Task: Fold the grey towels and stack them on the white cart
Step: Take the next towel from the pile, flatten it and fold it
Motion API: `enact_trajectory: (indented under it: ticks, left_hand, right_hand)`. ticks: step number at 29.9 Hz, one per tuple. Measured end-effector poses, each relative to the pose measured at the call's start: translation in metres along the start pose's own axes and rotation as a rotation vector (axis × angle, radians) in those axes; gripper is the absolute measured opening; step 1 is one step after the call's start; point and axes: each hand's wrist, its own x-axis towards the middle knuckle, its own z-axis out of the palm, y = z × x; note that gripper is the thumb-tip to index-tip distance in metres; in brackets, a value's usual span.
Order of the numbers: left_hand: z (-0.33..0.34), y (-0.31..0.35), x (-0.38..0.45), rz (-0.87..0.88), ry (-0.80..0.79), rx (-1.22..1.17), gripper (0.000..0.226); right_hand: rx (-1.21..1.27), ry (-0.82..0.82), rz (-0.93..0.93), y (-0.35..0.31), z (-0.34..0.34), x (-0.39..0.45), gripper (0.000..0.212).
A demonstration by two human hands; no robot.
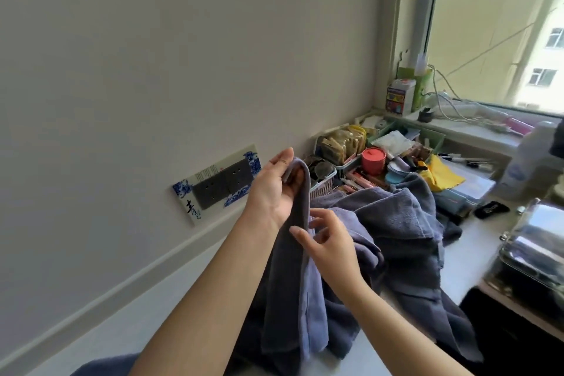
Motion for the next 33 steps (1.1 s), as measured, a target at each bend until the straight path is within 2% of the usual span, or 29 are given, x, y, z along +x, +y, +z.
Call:
enact_trajectory:
  ticks: [3,6,8,12,14,15,17,19,22,24,27,30,33]
  left_hand:
    - [0.008,0.013,-0.001,0.020,-0.011,-0.068,0.019]
    - [0.003,0.030,0.002,0.046,0.025,-0.120,0.020]
    - [-0.008,0.045,0.006,0.063,0.060,-0.161,0.019]
    - [-0.020,0.071,0.016,0.109,0.114,-0.227,0.018]
    - [-0.018,0.080,0.022,0.133,0.118,-0.246,0.018]
    - [-0.014,0.083,0.026,0.140,0.115,-0.241,0.017]
    - [0.000,0.084,0.035,0.130,0.074,-0.219,0.017]
    - [0.023,0.079,0.047,0.111,0.005,-0.199,0.019]
    - [0.069,0.061,0.075,0.088,-0.093,-0.160,0.019]
    - [0.100,0.042,0.101,0.086,-0.146,-0.102,0.017]
    - [0.121,0.002,0.139,0.032,-0.087,0.100,0.019]
    - [0.113,-0.046,0.159,-0.128,-0.053,0.263,0.032]
    - [0.096,-0.083,0.168,-0.245,-0.059,0.294,0.046]
  right_hand:
    - [-0.079,0.091,0.011,0.005,0.008,0.004,0.018]
    - [-0.036,0.072,-0.006,0.008,0.003,0.001,0.036]
    - [-0.007,-0.037,0.002,0.005,-0.007,0.000,0.038]
    - [-0.110,-0.378,0.097,0.003,-0.044,0.004,0.047]
    - [-0.031,-0.486,0.130,-0.009,-0.066,0.003,0.049]
    - [0.095,-0.502,0.159,-0.019,-0.078,0.004,0.045]
    - [0.358,-0.500,0.178,-0.042,-0.108,0.010,0.048]
    - [0.505,-0.444,0.142,-0.064,-0.139,0.023,0.056]
    - [0.536,-0.249,0.158,-0.082,-0.184,0.060,0.052]
    - [0.347,-0.072,0.175,-0.076,-0.209,0.096,0.036]
    - [-0.235,0.141,0.176,-0.034,-0.227,0.142,0.030]
    - [-0.522,0.154,0.238,0.018,-0.235,0.162,0.034]
    - [-0.670,0.130,0.288,0.057,-0.232,0.163,0.031]
